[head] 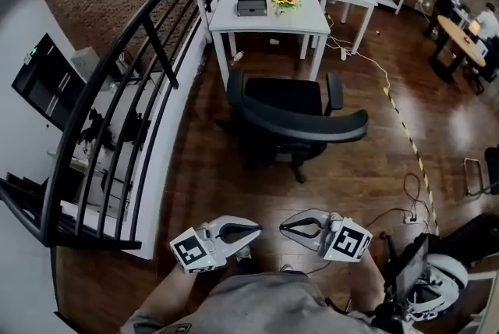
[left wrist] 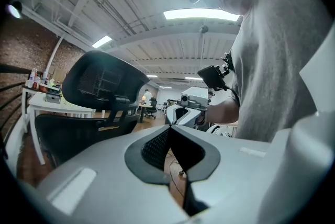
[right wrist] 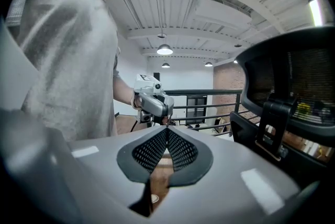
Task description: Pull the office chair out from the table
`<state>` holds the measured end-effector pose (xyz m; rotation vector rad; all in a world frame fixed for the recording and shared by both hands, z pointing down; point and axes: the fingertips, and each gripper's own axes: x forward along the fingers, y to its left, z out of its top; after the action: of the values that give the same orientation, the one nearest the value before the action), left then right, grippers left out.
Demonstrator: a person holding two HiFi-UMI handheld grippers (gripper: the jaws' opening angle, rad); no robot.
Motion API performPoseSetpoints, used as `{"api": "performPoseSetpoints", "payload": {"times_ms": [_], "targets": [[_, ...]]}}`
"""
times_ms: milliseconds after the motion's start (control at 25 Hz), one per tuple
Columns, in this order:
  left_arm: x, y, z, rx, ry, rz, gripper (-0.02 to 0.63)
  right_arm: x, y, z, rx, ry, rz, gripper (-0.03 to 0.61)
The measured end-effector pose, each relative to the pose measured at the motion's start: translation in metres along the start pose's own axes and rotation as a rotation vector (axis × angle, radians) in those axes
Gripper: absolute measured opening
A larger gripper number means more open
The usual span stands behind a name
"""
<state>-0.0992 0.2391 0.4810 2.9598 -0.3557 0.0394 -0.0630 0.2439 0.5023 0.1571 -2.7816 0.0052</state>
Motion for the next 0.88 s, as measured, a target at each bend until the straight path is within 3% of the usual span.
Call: {"api": "performPoseSetpoints", "payload": {"times_ms": [520,680,880], "targets": [[0.068,-0.074,-0.008,0.001,0.006,0.064,0.000,-0.064,0.049,-0.027,-0.028,-0.046,0.094,0.006],[0.068,-0.088,-0.008,-0.007,0.010,0.036,0.000,-0.067,0.061,-0.023,-0.017,-0.060,0.071,0.007],[0.068,-0.091,-0.014,-0.011,0.038,-0.054,0.000,-0.068,0.070,-0.018,-0.002,-0.075,0.002,0.006]]}}
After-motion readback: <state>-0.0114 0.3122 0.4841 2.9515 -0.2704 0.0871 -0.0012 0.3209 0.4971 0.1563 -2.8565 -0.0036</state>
